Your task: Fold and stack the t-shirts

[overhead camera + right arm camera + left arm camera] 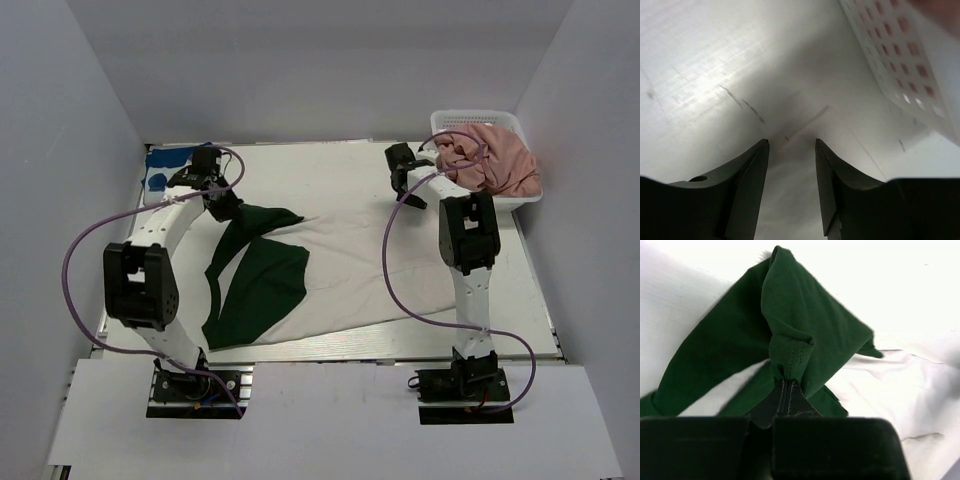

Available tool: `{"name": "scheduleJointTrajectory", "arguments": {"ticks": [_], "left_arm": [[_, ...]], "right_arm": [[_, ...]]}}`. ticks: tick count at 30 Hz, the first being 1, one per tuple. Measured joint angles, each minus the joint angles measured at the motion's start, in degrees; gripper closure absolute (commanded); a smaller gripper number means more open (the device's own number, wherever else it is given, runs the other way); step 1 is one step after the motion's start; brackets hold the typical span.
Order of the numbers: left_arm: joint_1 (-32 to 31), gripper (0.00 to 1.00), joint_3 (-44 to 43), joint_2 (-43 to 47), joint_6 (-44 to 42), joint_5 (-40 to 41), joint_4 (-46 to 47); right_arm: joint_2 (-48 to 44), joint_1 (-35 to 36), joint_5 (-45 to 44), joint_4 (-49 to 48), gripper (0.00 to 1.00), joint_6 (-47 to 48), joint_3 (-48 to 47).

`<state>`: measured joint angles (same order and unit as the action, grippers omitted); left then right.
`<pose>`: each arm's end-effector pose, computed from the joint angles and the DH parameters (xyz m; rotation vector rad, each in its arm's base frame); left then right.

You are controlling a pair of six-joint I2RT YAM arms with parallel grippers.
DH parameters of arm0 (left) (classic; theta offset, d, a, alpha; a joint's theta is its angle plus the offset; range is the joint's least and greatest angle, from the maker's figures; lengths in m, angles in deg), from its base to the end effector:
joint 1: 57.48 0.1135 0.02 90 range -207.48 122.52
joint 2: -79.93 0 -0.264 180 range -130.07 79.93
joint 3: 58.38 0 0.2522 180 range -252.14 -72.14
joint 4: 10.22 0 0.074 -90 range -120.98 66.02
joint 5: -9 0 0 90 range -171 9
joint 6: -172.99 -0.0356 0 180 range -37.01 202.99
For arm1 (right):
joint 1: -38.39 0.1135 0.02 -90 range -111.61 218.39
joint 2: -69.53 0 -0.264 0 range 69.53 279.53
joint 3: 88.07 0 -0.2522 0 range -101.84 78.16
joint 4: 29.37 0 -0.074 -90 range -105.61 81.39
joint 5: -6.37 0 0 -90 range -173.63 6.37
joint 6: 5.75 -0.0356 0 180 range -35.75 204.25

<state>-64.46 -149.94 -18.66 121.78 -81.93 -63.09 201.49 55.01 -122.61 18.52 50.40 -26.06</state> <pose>0.3619 -0.0449 0.2489 -0.7202 2.5484 -0.2967 0.4752 0.1185 0.1593 0.5638 2.3157 -0.5064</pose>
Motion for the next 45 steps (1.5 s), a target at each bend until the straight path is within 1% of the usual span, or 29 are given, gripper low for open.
{"name": "scheduleJointTrajectory", "arguments": {"ticks": [3,5,7,8,9,10,11,12,14,17,21,23,28,32,35,39,45], "left_arm": [[0.0,1.0,0.66,3.37,1.03,0.11,-0.52],[0.0,1.0,1.53,5.22,1.6,0.07,-0.55],[0.0,1.0,2.97,6.75,2.01,0.0,-0.74],[0.0,1.0,3.65,7.23,2.19,-0.02,-0.87],[0.0,1.0,4.35,7.65,2.25,-0.11,-1.09],[0.0,1.0,4.85,7.87,2.38,-0.17,-1.31],[0.0,1.0,5.38,8.15,2.45,-0.22,-1.46],[0.0,1.0,5.81,8.35,2.51,-0.24,-1.62],[0.0,1.0,6.54,8.98,2.64,-0.48,-2.1],[0.0,1.0,7.23,10.34,2.67,-1.27,-2.64],[0.0,1.0,8.15,12.41,2.62,-2.64,-3.21],[0.0,1.0,9.49,13.81,2.56,-3.45,-4.22],[0.0,1.0,14.32,19.19,2.38,-7.17,-8.35],[0.0,1.0,16.06,24.2,2.19,-10.25,-12.68],[-0.02,1.0,16.09,26.97,1.6,-11.37,-15.72],[-0.04,1.0,15.76,29.42,0.9,-11.78,-19.63],[-0.04,1.0,9.79,29.77,-0.02,-11.74,-24.26]], "right_arm": [[-3.17,0.0,-0.2,-0.17,0.5,-0.42,5.03],[-4.24,0.0,-0.39,-0.04,0.5,-0.59,6.73],[-4.66,0.0,-0.66,0.04,0.55,-0.68,7.45],[-4.74,0.02,-0.76,0.02,0.58,-0.74,7.61],[-4.74,0.04,-0.74,0.04,0.65,-0.83,7.69],[-4.74,0.07,-0.85,0.0,0.67,-0.83,7.76],[-4.74,0.07,-0.92,-0.11,0.72,-1.05,8.04],[-4.76,0.11,-1.11,-0.07,0.8,-1.16,8.2],[-4.76,0.13,-1.2,-0.09,0.85,-1.27,8.35],[-4.76,0.17,-1.18,0.0,0.99,-1.05,8.37],[-5.29,0.22,-0.68,0.28,1.0,-0.44,8.59],[-7.17,0.37,-0.35,-0.17,1.0,-0.15,10.95],[-16.06,1.18,0.11,-1.38,1.0,0.94,19.56],[-22.08,2.03,-0.2,-2.78,1.0,1.51,24.02],[-25.05,2.49,-0.76,-3.21,1.0,1.79,26.16],[-26.64,2.58,-0.96,-4.33,1.0,2.6,27.28],[-28.35,2.64,-0.7,-4.76,1.0,3.56,27.28]]}}
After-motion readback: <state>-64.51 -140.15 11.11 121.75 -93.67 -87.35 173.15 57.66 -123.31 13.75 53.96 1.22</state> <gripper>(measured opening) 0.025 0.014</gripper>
